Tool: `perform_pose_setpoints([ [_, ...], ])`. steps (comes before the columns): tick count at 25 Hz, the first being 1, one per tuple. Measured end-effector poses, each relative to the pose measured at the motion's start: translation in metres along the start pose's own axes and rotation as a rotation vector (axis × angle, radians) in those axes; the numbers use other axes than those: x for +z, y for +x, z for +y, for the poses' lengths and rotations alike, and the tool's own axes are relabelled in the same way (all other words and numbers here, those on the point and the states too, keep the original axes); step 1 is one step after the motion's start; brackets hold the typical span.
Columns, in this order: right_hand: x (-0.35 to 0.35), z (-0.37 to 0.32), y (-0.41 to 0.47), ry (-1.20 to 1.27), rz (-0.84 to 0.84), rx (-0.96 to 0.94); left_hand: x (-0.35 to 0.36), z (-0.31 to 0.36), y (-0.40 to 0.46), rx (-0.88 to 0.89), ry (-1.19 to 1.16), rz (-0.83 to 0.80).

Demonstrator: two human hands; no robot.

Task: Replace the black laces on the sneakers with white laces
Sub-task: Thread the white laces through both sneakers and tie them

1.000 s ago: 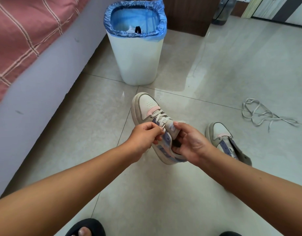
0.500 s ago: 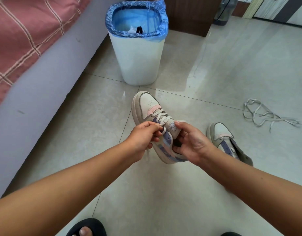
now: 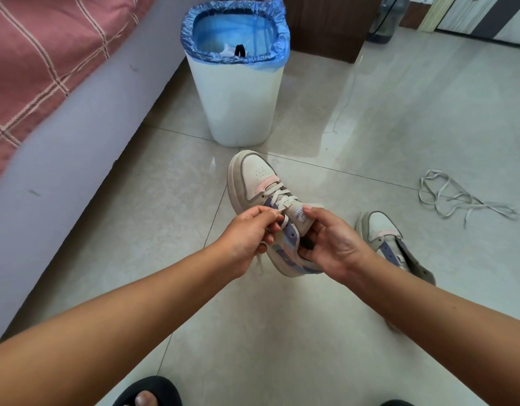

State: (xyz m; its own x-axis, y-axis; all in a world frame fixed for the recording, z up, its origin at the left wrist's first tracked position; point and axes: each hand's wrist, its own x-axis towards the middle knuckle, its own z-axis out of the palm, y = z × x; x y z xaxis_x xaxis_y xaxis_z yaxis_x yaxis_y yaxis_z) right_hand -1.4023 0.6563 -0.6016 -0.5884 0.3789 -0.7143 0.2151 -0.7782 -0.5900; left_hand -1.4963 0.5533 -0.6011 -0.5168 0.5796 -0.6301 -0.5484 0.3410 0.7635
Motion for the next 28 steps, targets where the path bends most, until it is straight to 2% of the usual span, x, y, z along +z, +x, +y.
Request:
perform_pose_setpoints([
  [5,0.004,-0.001,0.002,0.015,-0.017,0.001,0.003,-0.001,0.003,0.018,-0.107,-0.011],
  [7,0.004,0.000,0.002,-0.001,-0.007,-0.029,0.003,0.001,0.003,0.027,-0.030,-0.003],
  [11,0.003,0.003,-0.001,-0.017,0.014,-0.070,-0.004,0.012,0.004,0.190,0.473,0.061],
  [13,0.003,0.004,-0.003,-0.012,0.014,-0.070,-0.005,0.016,0.003,0.338,0.782,0.179],
  [14,0.004,0.005,-0.004,-0.007,0.012,-0.070,-0.005,0.017,0.001,0.410,0.856,0.241],
  [16,0.005,0.005,-0.006,-0.001,0.012,-0.079,-0.005,0.018,0.001,0.481,0.804,0.278],
  [21,0.005,0.006,-0.007,-0.069,0.003,-0.134,-0.007,0.018,0.005,0.485,0.609,0.141],
  [28,0.001,-0.007,0.000,-0.293,0.035,-0.204,-0.009,0.026,0.015,0.399,0.658,0.050],
])
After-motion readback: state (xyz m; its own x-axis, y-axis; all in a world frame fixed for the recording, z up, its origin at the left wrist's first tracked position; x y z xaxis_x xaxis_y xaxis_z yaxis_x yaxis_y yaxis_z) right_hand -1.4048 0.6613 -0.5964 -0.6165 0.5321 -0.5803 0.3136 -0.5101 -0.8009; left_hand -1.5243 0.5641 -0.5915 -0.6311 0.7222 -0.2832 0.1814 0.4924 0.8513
